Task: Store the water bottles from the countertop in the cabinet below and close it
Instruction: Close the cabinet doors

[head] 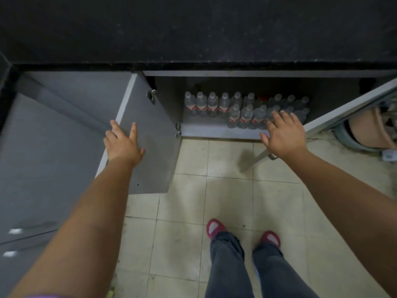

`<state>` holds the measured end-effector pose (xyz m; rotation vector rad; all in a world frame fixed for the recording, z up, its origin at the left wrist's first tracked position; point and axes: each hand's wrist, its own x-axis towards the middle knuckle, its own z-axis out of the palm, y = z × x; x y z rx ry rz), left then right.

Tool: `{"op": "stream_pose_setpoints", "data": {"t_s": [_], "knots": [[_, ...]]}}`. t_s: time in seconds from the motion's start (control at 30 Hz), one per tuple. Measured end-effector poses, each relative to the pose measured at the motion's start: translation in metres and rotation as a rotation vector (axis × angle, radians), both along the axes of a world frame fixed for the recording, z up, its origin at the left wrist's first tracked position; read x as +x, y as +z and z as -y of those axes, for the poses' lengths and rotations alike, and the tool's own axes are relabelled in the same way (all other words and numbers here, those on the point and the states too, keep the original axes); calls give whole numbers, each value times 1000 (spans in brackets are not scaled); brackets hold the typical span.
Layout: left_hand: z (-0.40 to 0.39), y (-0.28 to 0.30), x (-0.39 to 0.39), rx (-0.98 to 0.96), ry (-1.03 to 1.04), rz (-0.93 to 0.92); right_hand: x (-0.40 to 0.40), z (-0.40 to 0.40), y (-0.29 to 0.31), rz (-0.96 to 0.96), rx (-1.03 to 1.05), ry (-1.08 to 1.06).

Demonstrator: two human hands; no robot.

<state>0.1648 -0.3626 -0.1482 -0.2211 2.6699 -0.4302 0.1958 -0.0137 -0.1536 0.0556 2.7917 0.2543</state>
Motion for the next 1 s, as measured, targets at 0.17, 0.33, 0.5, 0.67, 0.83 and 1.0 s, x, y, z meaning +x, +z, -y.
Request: {"op": "stream_pose_setpoints", "data": {"t_s": [0.17, 0.33, 0.5, 0.67, 0.83, 1.0], "knots": [[-39, 6, 16, 86, -5, 30, 1, -2, 0, -5, -12, 7], [-97, 15, 23, 300, -145, 119, 4, -2, 3, -50, -87, -6], [-139, 7, 34, 459, -498, 218, 12, -37, -8, -238, -232, 264], [-196, -2, 12, 269, -401, 76, 8, -82, -15, -217, -195, 372], [-246, -4, -21, 246, -327, -87, -21, -73, -22, -305, -236, 364], [-265, -6, -54, 275, -331, -339, -54, -68, -35, -482, -196, 234]]}}
